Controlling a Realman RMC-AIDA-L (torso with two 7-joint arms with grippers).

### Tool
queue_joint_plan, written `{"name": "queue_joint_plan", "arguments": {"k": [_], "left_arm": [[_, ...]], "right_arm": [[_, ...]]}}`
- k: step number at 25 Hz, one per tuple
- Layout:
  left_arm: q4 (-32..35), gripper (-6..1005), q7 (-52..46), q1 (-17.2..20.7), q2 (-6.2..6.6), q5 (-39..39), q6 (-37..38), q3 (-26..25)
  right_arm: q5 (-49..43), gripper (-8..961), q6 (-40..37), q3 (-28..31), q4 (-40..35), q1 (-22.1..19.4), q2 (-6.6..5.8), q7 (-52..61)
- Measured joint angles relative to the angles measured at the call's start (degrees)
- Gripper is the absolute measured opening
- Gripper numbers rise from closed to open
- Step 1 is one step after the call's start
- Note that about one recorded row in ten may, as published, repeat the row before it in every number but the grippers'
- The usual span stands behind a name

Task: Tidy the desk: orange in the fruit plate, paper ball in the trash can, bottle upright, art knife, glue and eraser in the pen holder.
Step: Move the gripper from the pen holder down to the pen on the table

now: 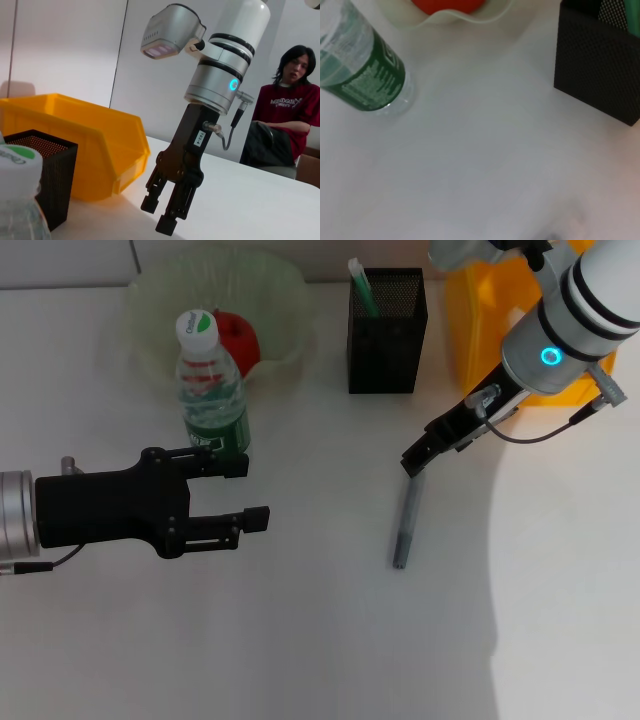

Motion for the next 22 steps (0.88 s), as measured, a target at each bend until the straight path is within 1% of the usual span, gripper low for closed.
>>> {"name": "queue_joint_plan", "arguments": {"k": [4,13,17,22], "left_arm": [[0.0,725,0.0,0.0,0.00,0.0,0.0,0.0],[0.0,725,0.0,0.2,-0.24,0.0,0.2,0.0],[0.0,725,0.2,0.4,-0.33,0.0,0.5,0.0],[0.0,725,0.4,0.6,-0.35,0.0,0.8,0.0]], "right_arm": [[0.9,770,3.6,-0.5,3.7,0.5,0.02,-0.2],[1.6,762,10.6,-4.0,8.5,0.8,0.13,-0.3],[2.7,759,12.5,-6.2,9.6,1.0,0.15,-0.2],[3.4,755,13.2,-6.7,10.0,0.9,0.22,-0.2]]}}
